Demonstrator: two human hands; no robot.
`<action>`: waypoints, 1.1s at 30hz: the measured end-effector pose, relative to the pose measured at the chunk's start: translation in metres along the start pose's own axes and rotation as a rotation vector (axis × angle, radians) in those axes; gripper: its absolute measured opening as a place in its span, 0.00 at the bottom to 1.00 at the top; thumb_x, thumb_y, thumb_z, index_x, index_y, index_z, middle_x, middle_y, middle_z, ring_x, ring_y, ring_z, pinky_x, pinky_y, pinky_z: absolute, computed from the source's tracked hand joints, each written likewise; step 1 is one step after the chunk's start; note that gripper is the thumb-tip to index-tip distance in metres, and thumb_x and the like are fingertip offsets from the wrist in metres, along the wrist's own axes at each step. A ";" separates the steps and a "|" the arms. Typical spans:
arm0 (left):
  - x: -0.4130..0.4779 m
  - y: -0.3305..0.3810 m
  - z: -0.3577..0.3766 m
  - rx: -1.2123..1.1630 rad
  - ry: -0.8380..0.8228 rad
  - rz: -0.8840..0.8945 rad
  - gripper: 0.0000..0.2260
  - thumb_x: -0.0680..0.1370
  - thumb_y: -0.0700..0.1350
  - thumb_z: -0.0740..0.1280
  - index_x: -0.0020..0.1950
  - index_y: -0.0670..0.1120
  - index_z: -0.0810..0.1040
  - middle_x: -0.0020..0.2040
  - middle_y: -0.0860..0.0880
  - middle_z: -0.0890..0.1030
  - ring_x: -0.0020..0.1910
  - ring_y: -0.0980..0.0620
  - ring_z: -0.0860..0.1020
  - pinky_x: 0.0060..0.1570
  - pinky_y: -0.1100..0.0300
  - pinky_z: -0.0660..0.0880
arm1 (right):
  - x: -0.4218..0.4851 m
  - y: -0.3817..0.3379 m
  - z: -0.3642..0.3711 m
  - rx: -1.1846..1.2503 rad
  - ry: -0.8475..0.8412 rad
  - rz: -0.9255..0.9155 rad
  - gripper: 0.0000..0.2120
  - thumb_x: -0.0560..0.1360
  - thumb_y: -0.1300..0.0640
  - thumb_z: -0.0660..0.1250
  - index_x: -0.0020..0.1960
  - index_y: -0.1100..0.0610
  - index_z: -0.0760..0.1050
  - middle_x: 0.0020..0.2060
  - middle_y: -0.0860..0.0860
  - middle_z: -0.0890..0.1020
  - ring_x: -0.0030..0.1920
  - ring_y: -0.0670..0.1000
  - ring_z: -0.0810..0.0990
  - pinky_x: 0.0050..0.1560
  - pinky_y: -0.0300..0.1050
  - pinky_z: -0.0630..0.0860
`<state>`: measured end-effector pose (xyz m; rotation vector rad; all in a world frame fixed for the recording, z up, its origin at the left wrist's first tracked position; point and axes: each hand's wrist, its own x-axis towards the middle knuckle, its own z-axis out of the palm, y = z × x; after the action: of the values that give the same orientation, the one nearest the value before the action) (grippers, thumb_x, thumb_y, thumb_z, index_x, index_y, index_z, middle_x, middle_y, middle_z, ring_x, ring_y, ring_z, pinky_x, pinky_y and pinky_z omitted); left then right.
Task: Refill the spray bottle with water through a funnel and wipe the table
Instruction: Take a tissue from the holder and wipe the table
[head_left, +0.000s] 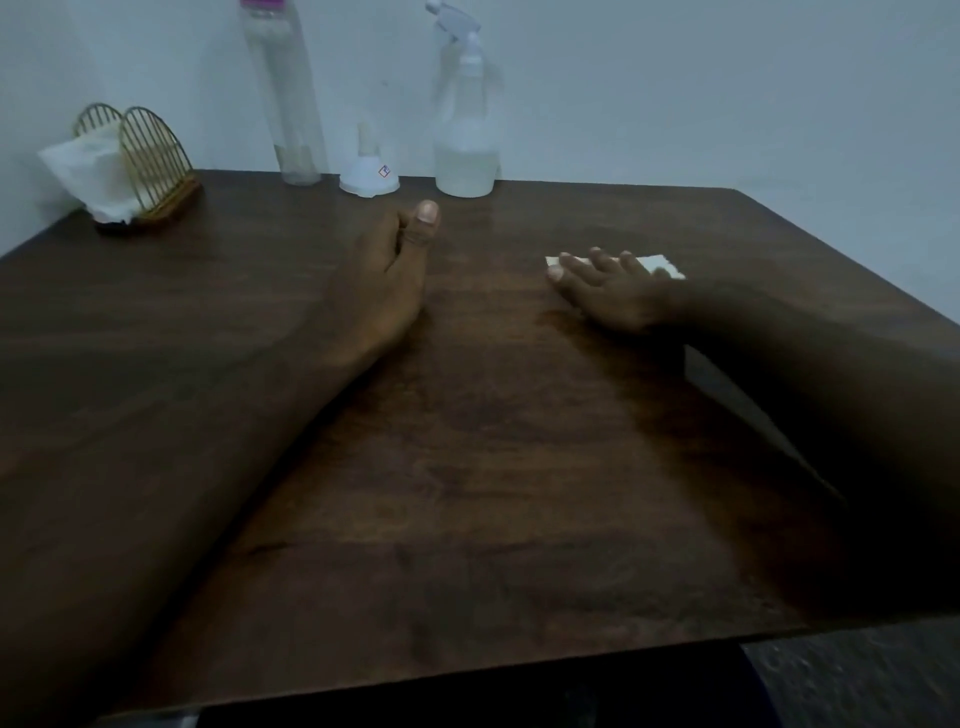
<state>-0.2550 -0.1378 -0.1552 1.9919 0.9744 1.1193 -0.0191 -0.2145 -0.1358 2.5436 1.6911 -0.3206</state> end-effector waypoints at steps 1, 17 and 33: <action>0.003 -0.002 0.000 0.014 0.018 0.004 0.25 0.79 0.66 0.51 0.52 0.46 0.74 0.50 0.42 0.80 0.48 0.52 0.77 0.49 0.59 0.73 | -0.003 -0.014 0.005 -0.049 0.004 -0.035 0.37 0.74 0.26 0.33 0.80 0.39 0.40 0.81 0.49 0.42 0.80 0.59 0.40 0.76 0.66 0.40; 0.009 0.001 0.002 -0.052 0.073 -0.014 0.16 0.82 0.60 0.54 0.53 0.50 0.73 0.41 0.57 0.76 0.37 0.74 0.73 0.38 0.78 0.67 | 0.041 -0.097 0.019 -0.113 -0.040 -0.404 0.43 0.67 0.23 0.31 0.79 0.38 0.39 0.81 0.48 0.42 0.79 0.60 0.38 0.74 0.70 0.40; 0.014 -0.001 -0.003 0.012 0.090 0.025 0.08 0.79 0.43 0.62 0.45 0.44 0.80 0.40 0.48 0.82 0.40 0.57 0.80 0.41 0.62 0.78 | 0.094 -0.124 0.004 -0.197 0.004 -0.512 0.41 0.71 0.31 0.39 0.81 0.45 0.45 0.81 0.52 0.45 0.80 0.61 0.42 0.75 0.69 0.44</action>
<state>-0.2528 -0.1251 -0.1491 1.9827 1.0063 1.2290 -0.0985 -0.0820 -0.1527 1.9494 2.2324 -0.1610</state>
